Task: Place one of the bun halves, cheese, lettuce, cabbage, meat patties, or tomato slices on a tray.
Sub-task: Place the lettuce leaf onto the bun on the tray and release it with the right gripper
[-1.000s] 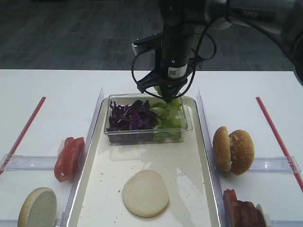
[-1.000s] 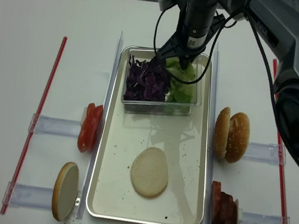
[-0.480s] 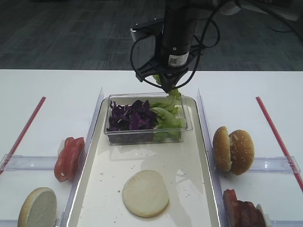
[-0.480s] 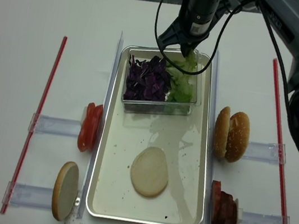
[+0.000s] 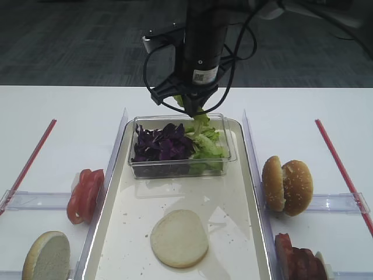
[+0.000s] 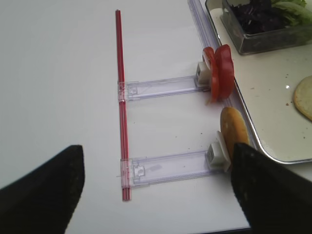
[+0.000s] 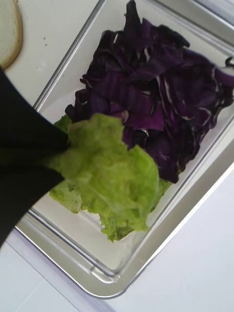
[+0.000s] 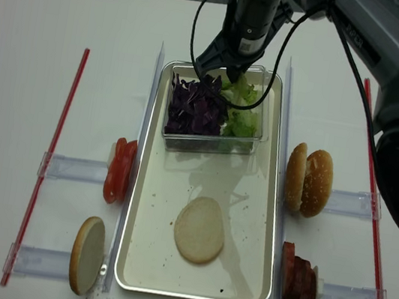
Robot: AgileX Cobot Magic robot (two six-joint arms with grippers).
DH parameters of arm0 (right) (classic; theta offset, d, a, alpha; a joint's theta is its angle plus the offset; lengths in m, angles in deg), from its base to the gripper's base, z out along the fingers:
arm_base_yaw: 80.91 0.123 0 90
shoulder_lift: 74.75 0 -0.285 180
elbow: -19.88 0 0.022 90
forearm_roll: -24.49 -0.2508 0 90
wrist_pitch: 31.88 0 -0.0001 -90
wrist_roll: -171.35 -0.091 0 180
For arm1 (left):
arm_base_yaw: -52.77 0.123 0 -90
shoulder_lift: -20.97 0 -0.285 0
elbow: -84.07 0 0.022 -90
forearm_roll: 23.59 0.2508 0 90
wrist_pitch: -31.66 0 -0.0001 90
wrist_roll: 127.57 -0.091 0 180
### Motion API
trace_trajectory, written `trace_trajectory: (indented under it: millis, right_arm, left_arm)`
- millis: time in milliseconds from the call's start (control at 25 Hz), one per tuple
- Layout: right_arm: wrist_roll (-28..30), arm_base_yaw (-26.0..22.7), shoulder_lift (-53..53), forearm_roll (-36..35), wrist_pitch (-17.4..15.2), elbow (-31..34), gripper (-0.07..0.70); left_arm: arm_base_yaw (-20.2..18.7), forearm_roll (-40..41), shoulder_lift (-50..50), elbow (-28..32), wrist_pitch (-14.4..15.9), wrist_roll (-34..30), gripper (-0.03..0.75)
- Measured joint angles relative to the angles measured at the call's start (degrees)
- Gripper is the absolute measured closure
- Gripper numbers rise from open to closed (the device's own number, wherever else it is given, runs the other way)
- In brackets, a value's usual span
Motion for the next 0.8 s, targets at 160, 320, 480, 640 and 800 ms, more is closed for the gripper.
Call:
trace_trajectory:
  millis: [160,320,480,640,800]
  right_arm:
    - [-0.12,0.23,1.79,-0.15,-0.10,0.00,0.547]
    - [-1.03,0.23,3.49,-0.42,-0.21,0.32,0.552]
    - [-1.33,0.23,5.37,-0.96,-0.21,3.21,0.552]
    - [-1.33,0.72,7.40,-1.04,-0.21,6.69,0.552]
    - [-0.66,2.50,9.82,-1.04,-0.21,9.33,0.552]
  left_arm:
    - [0.00,0.00,0.00,0.00,0.00,0.00,0.151]
    - [0.00,0.00,0.00,0.00,0.00,0.00,0.151]
    - [0.00,0.00,0.00,0.00,0.00,0.00,0.151]
    - [0.00,0.00,0.00,0.00,0.00,0.00,0.151]
    - [0.00,0.00,0.00,0.00,0.00,0.00,0.151]
